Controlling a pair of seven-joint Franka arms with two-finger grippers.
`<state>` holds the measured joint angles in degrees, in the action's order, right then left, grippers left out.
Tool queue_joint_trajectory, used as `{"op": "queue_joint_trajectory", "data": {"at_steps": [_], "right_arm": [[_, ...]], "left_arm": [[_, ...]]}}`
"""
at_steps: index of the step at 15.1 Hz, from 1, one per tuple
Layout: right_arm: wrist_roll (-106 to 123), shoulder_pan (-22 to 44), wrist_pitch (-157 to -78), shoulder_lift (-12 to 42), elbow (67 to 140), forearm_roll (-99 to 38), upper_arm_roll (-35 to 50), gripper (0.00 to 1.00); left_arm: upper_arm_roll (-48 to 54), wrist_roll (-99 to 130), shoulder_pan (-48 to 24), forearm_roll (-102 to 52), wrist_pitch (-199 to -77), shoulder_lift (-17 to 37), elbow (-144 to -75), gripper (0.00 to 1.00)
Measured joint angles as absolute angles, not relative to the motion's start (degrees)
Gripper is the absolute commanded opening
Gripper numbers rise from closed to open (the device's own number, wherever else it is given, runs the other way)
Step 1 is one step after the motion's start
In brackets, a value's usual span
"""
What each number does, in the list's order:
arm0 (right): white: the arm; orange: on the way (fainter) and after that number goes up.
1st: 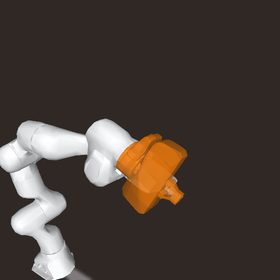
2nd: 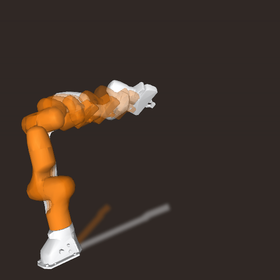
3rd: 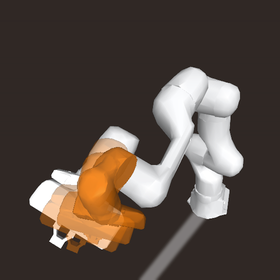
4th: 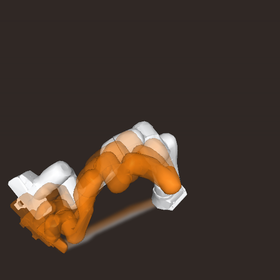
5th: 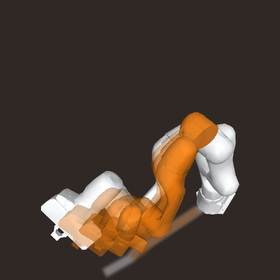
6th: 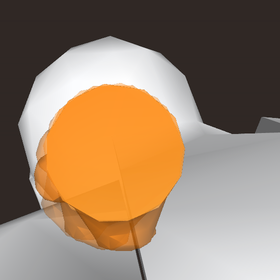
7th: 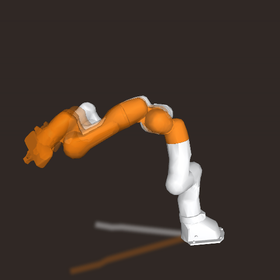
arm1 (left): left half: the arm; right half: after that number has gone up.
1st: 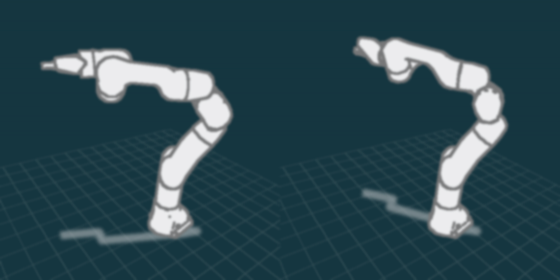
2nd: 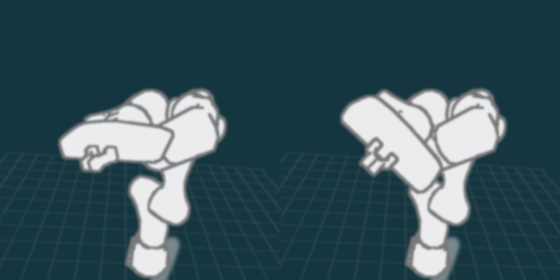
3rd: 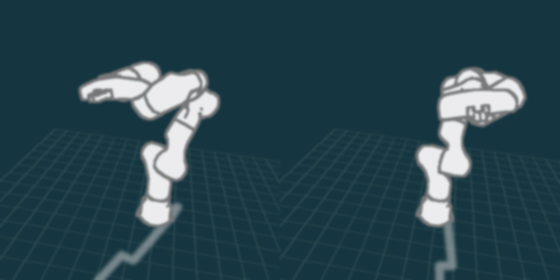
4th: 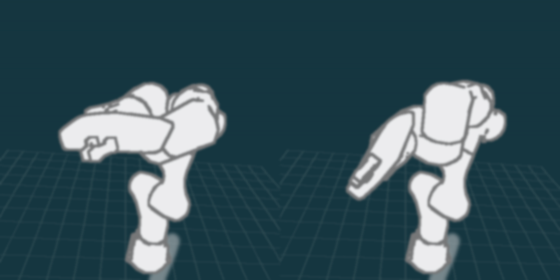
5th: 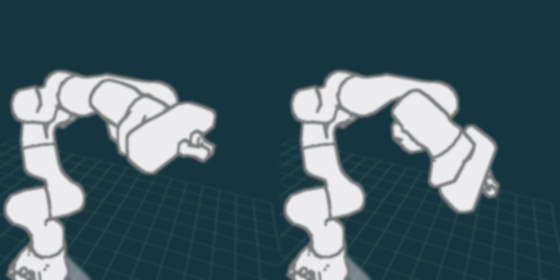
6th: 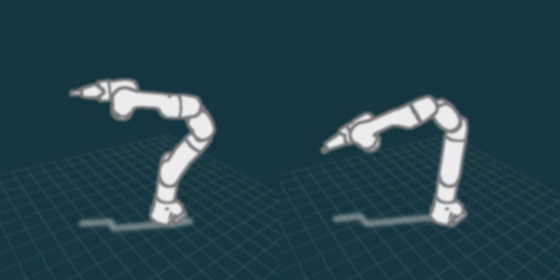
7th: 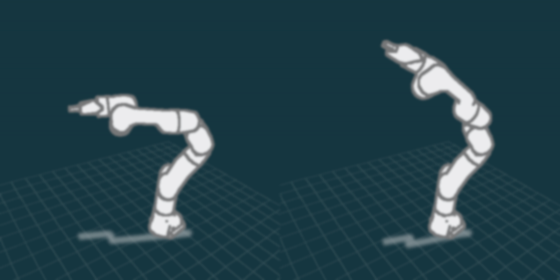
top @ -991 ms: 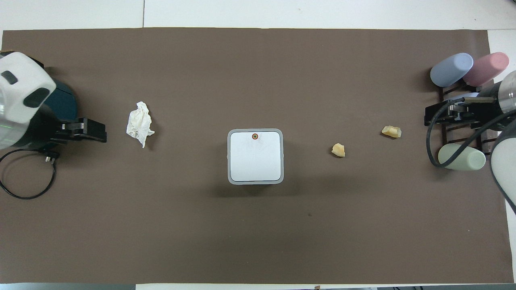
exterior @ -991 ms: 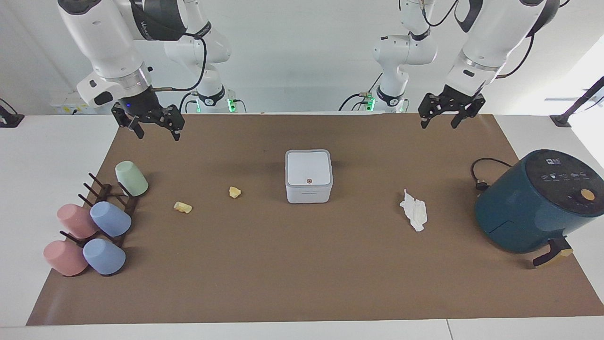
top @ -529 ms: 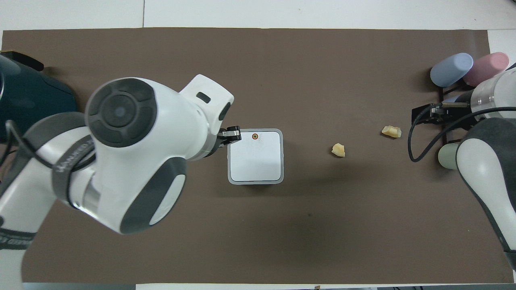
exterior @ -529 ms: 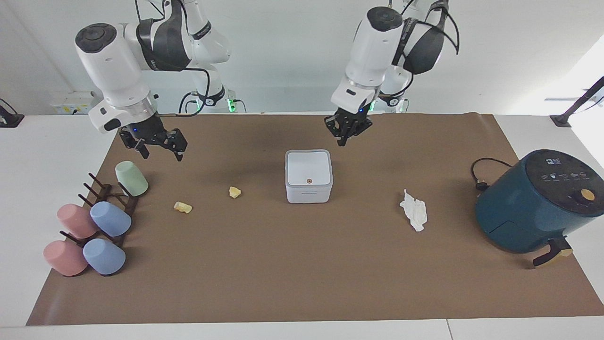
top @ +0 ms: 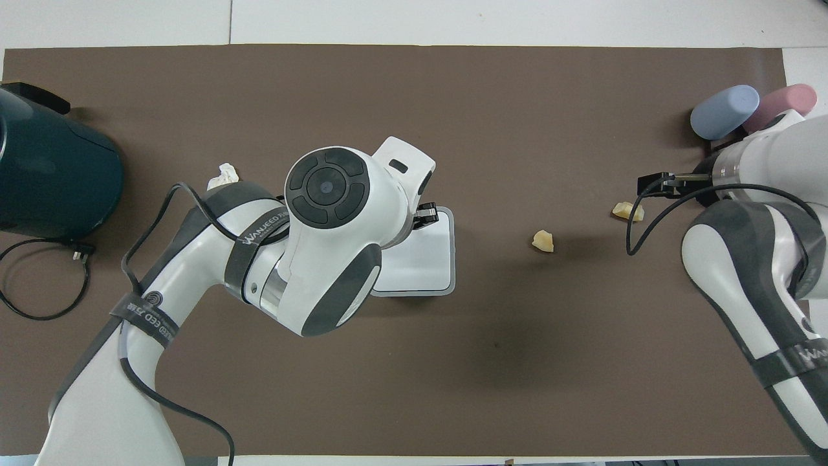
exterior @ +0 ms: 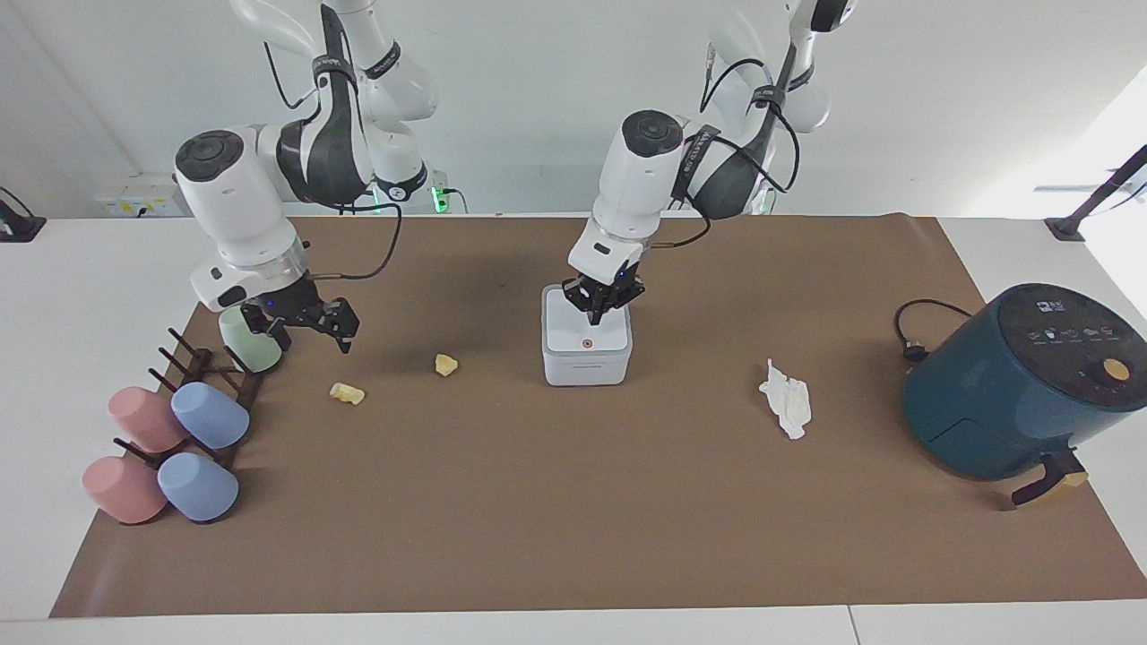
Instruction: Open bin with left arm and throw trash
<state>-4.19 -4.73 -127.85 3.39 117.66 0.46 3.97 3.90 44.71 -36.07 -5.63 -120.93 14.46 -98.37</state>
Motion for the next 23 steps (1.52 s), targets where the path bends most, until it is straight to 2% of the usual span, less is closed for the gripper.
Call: {"op": "queue_joint_trajectory", "data": {"at_steps": [5,10,11,12,13,14,20,23], "right_arm": [[-4.19,-4.73,-142.53,5.92,125.68,0.46,3.97,1.00],[-4.19,-4.90,-149.06,9.05,128.68,0.46,3.91,1.00],[-4.19,-5.06,-149.37,9.80,128.70,0.46,3.86,0.89],[-4.19,-5.32,-149.59,10.42,128.70,0.46,3.84,0.55],[-4.19,-5.65,-149.68,10.87,128.70,0.46,3.83,0.12],[-4.19,-5.86,-149.69,11.10,128.70,0.46,3.81,0.00],[-4.16,-5.82,-147.73,10.45,128.61,0.46,3.99,0.00],[-4.16,-4.58,-142.08,6.64,127.68,0.46,4.56,0.00]], "left_arm": [[3.79,45.36,-36.16,-5.65,-125.05,15.04,-99.54,0.00],[3.79,45.38,-36.24,-5.65,-127.31,16.03,-100.94,0.00],[3.79,45.38,-36.25,-5.66,-127.49,16.03,-101.31,0.00],[3.79,45.38,-36.26,-5.65,-127.56,16.03,-101.50,0.00],[3.79,45.38,-36.26,-5.66,-127.63,16.03,-101.59,0.00],[3.79,45.38,-36.27,-5.66,-127.75,16.03,-101.62,0.00],[3.78,45.39,-36.44,-5.65,-129.53,15.95,-102.57,0.00],[3.70,45.27,-36.61,-5.56,-130.74,15.57,-103.49,0.00]]}}
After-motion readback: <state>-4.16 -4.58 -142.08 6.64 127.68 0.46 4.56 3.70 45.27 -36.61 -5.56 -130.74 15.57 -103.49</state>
